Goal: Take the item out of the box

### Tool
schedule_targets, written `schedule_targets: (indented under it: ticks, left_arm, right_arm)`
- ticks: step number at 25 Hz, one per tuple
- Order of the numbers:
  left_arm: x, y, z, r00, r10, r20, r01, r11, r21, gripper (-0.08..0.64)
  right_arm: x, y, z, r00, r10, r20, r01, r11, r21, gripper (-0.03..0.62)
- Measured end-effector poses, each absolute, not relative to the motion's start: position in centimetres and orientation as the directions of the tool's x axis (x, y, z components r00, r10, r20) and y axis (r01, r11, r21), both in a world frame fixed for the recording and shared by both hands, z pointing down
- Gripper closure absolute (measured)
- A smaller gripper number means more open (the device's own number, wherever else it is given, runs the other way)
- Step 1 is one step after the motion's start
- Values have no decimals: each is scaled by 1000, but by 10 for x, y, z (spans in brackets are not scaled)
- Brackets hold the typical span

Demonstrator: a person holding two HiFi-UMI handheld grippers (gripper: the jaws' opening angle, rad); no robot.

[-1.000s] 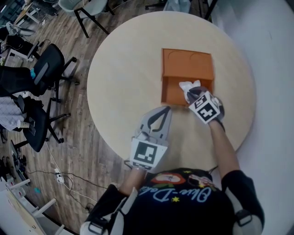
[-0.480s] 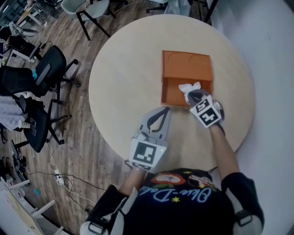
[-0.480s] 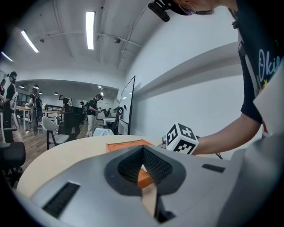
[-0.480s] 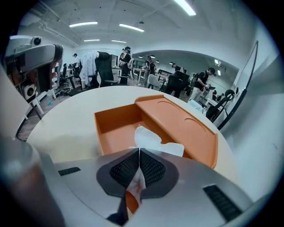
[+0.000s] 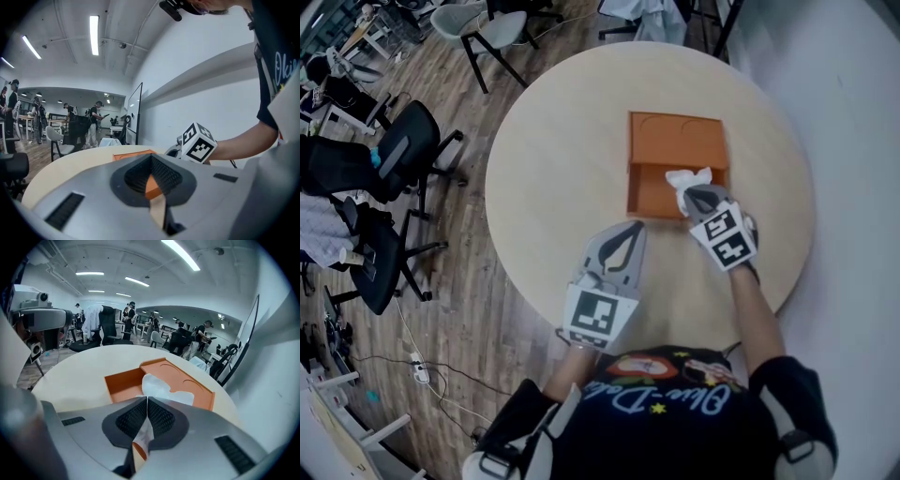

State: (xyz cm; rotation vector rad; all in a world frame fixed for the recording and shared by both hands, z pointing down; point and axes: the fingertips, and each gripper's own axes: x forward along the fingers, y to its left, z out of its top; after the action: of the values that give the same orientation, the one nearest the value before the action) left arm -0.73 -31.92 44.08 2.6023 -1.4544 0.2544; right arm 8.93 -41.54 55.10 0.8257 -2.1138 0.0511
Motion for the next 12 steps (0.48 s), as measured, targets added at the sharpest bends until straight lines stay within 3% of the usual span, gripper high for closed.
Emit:
schedule_targets:
  ticks: [12]
  left_arm:
    - [-2,-302,420,505,-840,196,-861,-508,40,575]
  right_arm:
    - [97,-384,487,-513,-634,578,-679,712,179,588]
